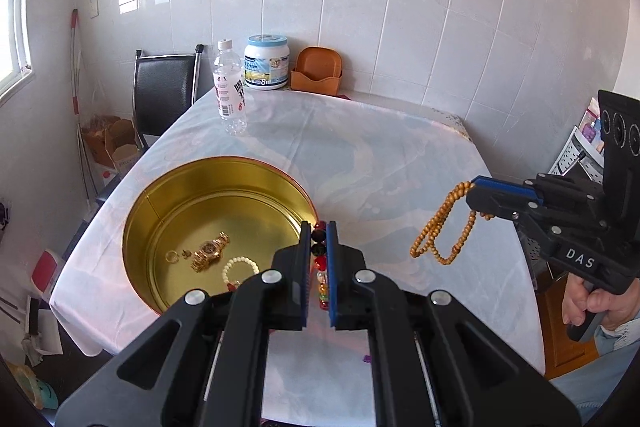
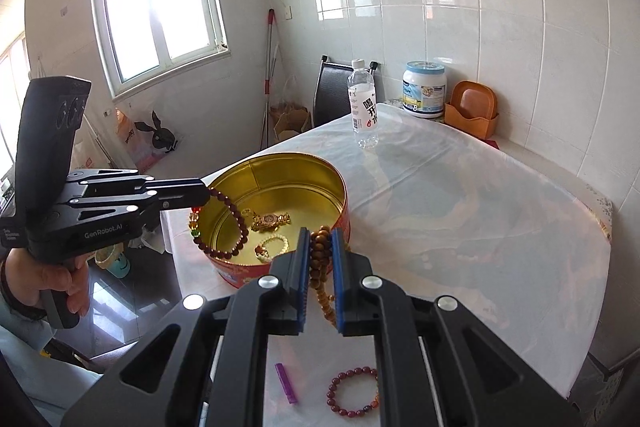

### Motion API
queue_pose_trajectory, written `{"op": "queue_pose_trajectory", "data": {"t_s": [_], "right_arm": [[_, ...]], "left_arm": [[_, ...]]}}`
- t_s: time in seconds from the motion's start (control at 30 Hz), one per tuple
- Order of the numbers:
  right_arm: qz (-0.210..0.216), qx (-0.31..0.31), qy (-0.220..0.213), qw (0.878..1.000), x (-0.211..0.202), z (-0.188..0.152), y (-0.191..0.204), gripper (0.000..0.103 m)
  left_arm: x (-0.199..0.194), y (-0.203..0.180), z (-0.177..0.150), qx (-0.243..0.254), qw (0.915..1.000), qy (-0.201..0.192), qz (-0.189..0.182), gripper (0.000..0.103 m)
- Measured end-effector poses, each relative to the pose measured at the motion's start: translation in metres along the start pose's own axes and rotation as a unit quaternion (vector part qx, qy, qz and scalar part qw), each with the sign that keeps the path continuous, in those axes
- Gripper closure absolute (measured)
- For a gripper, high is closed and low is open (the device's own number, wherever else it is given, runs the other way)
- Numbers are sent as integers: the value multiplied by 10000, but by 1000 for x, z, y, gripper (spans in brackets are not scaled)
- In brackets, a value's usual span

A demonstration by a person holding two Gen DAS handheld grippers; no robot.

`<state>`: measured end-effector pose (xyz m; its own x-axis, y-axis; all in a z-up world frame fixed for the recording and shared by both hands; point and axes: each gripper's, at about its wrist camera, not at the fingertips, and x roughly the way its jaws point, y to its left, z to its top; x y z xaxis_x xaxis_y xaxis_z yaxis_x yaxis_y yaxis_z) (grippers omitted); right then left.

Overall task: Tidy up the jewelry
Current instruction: 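Carry the brown necklace in the right gripper and red bracelet in the left over the tin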

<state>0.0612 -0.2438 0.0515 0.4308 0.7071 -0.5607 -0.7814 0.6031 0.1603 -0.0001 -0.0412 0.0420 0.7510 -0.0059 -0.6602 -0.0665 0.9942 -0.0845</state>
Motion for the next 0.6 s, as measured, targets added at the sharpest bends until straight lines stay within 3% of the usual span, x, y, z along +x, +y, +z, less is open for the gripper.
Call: {"op": "queue_pose_trajectory", "data": {"t_s": [0.27, 0.4, 0.6], "right_arm": [[-342, 130, 129, 9992, 68, 54, 34, 91], [-405, 191, 346, 9984, 107, 75, 51, 91], [-503, 114, 657, 9965, 154, 95, 77, 91]], "left_arm": [[20, 98, 28, 135, 9998, 46, -151, 96], [34, 145, 34, -102, 9995, 123, -278, 96], [57, 187, 34, -98, 9982, 382, -456, 96]]}}
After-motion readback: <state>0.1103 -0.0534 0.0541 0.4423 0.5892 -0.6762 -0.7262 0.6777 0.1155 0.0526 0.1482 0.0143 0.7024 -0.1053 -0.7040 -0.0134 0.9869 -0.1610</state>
